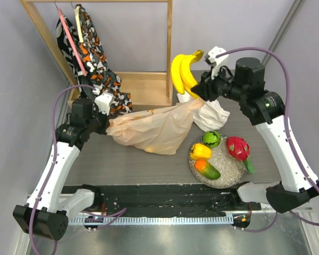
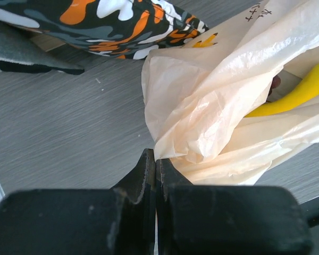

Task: Take the fake fruits out of the plastic bag
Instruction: Place the fake fruit on the plate.

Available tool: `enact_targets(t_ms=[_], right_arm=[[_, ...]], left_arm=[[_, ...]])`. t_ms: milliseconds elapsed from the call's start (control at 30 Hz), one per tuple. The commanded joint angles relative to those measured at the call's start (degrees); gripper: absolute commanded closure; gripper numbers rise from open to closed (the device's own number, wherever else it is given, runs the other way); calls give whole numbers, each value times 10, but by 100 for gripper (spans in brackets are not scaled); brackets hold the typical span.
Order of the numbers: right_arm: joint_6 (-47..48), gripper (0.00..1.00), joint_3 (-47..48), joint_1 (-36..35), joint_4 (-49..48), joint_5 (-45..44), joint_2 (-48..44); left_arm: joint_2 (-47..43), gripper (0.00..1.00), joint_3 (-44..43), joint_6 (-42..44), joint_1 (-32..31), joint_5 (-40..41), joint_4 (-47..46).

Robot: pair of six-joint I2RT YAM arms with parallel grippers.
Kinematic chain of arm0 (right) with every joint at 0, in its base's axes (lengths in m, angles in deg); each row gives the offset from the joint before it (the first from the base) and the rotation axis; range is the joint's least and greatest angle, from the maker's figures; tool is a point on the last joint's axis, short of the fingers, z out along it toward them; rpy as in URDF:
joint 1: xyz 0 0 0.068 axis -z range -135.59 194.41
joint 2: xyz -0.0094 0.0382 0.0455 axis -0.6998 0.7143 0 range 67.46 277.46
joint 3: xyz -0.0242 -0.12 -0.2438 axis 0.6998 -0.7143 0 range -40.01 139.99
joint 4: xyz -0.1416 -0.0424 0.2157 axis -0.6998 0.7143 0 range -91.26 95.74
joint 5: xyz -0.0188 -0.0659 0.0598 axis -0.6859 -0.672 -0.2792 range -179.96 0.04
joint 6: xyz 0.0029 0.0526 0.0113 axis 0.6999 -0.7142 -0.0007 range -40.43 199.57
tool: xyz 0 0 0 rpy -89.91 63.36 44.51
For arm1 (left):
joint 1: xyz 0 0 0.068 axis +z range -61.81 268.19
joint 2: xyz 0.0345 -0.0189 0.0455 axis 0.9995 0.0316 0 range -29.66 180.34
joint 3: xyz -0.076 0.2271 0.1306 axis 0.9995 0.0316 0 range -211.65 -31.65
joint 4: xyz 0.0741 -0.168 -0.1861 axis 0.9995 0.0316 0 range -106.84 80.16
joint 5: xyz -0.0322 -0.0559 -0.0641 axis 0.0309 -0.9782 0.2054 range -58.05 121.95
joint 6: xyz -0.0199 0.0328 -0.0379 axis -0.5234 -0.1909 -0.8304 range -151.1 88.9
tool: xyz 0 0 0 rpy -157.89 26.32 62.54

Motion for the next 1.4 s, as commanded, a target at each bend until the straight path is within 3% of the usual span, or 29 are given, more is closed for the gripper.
enact_targets(t_ms=[0, 67, 200, 333, 433, 567, 600, 667, 700, 800, 1000, 1200, 1367], right_arm=[[-138, 99, 11, 29, -105, 92, -31], [-133, 99, 34, 32, -115, 65, -5], [-188, 99, 187, 59, -204, 85, 72], [-351, 99, 175, 44, -373, 126, 122], [-325, 99, 221, 22, -364, 182, 167], [-131, 99, 240, 63, -195, 203, 140], [-17, 99, 217, 77, -108, 203, 127], [96, 99, 182, 100, -13, 192, 86], [222, 99, 136, 117, 92, 192, 70], [400, 99, 10, 154, 205, 159, 2], [644, 99, -136, 180, 445, 117, -126], [769, 99, -300, 179, 445, 46, -263], [884, 99, -395, 178, 445, 71, -282]], left_arm=[[14, 100, -27, -11, 3, -31, -12], [22, 100, -36, -13, 3, -30, -13], [31, 100, -52, -9, 7, -13, -15], [43, 100, -65, -19, 9, -52, -21], [56, 100, -90, -41, 21, -37, -15], [48, 100, -134, -9, 43, 48, -23], [40, 100, -147, 3, 47, 60, -29], [34, 100, -156, 12, 54, 80, -49], [30, 100, -158, 15, 54, 81, -56], [30, 100, -157, 9, 58, 72, -73], [32, 100, -121, -8, 65, 39, -82], [30, 100, -108, -13, 68, 30, -85], [30, 100, -95, -20, 68, 11, -85]])
